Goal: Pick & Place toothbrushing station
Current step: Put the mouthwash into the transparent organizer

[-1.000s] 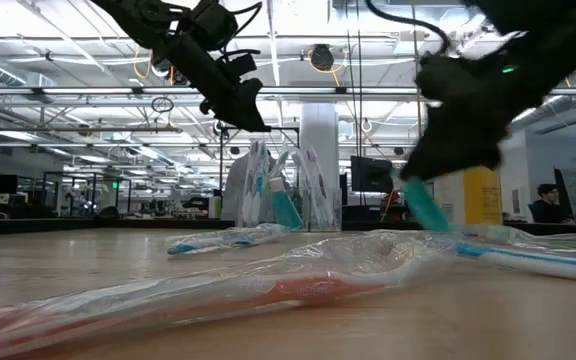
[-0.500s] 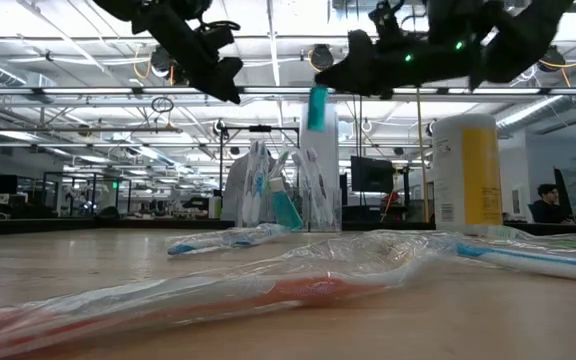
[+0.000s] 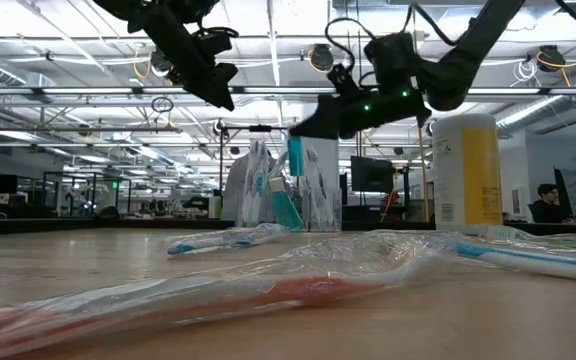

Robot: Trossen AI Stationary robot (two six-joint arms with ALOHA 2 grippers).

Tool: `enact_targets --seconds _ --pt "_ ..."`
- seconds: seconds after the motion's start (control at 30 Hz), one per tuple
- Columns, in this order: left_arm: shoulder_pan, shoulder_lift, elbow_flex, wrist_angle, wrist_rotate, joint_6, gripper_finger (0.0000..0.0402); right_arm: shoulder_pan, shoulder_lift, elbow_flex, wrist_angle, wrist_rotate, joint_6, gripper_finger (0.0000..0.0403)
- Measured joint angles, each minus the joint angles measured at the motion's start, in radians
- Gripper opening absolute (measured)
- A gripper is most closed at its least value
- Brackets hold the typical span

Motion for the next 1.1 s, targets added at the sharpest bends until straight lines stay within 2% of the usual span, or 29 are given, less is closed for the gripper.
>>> enact_targets --seconds 0.23,0.4,0.57,0.83,1.1 --pt "0.005 0.0 0.0 -0.015 -0.015 -0.013 0.0218 -0.042 0.007 0.0 -0.038 -0.043 0.034 0.0091" --pt "0.007 0.0 0.0 -0.011 -0.015 -0.027 0.0218 -0.042 0.049 0.0 0.015 -0.068 0.025 0.0091" --pt "0.007 0.0 0.0 -0.009 -0.015 -0.033 0.0218 -0.042 0.071 0.003 0.036 -0.18 -0.031 0.0091" --pt "0.007 0.001 0.0 -0.009 -0.015 -0.035 0.0218 -0.072 0.071 0.007 -0.001 -0.182 -0.018 0.0091" --pt "0.007 0.001 0.0 -0.014 -0.014 -0.035 0.0218 -0.074 0.125 0.007 -0.028 -0.182 0.001 0.0091"
